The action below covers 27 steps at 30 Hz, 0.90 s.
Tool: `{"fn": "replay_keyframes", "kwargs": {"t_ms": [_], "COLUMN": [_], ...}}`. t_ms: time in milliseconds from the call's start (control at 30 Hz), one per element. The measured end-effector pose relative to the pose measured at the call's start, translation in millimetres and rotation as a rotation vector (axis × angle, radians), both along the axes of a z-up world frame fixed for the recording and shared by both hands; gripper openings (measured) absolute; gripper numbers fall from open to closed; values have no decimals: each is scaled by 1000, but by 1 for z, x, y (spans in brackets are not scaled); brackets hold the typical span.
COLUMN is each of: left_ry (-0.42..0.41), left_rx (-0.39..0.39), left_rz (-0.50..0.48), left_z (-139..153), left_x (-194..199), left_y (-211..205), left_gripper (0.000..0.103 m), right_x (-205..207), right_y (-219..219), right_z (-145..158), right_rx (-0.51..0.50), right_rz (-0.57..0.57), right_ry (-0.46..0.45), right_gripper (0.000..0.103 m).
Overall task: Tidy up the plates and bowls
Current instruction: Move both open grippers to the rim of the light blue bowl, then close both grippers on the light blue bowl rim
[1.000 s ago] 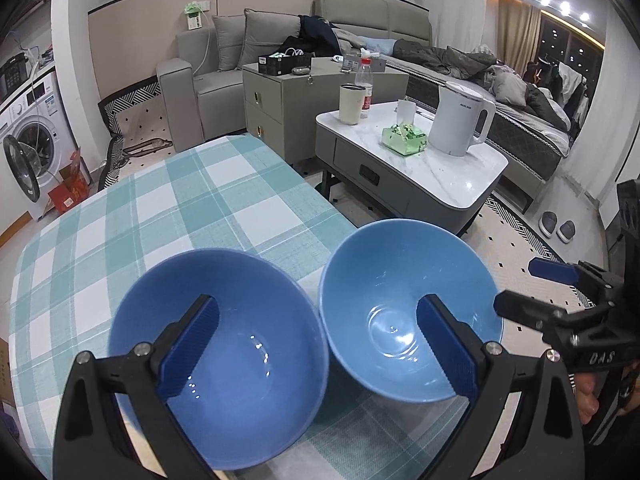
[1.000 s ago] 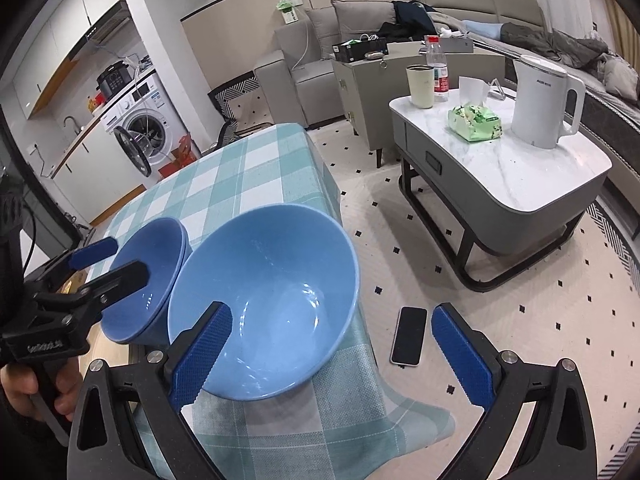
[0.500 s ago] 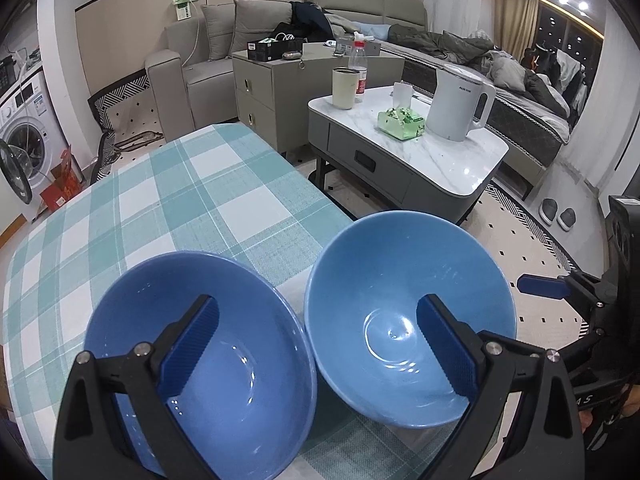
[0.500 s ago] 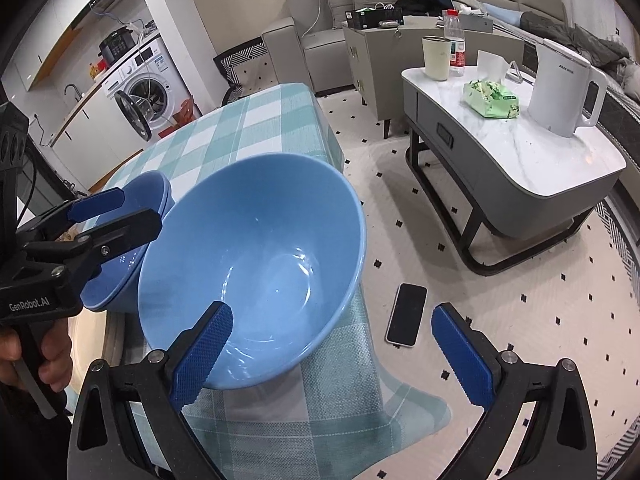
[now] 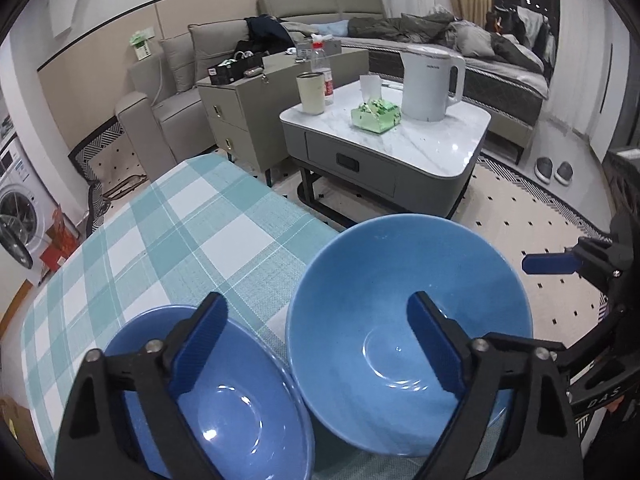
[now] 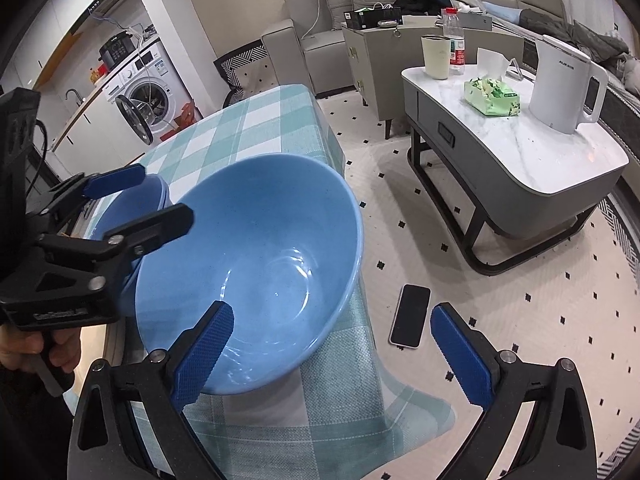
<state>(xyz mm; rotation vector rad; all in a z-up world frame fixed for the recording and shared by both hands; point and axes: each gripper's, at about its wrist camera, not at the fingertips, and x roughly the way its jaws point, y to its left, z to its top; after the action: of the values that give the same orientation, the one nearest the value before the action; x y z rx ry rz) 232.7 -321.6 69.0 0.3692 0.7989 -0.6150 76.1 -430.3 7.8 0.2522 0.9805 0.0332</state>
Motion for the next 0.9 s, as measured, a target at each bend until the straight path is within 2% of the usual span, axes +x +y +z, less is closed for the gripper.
{"fn": "replay_keyframes", "kwargs": {"t_ms": [100,133,167,233,467,567,633,900], "left_ry": [24,29,42,82,91,109,94,96], "left_rx": [4,6,7,9,49,70,85,79], "left_rz": [-15,-15,-19,-25,-16,-37,-39,-46], "left_z": [-4,-5,-7,-12,-19,-23,-24,-23], "left_x": [5,7,8,11,7,5,4,1], "left_y": [-3,-4,-5,-6,-10,-13,-15,-17], "left_gripper": [83,78,69,64,63,56,56,53], "right_x": [1,1,1,1,2,2,2,0], "right_y": [-1,-1,-2,-2,7,10,12,15], "right_z": [-1,-1,-1,-2,-4,-5,-5,-2], "right_rx": [9,7,6,10,-3,-2,-3,-10], "right_rz": [0,-1,-2,1,33,48,55,57], "right_ry": [1,2,3,4,15,20,22,12], "right_gripper": [100,99,98,96,92,87,85,83]}}
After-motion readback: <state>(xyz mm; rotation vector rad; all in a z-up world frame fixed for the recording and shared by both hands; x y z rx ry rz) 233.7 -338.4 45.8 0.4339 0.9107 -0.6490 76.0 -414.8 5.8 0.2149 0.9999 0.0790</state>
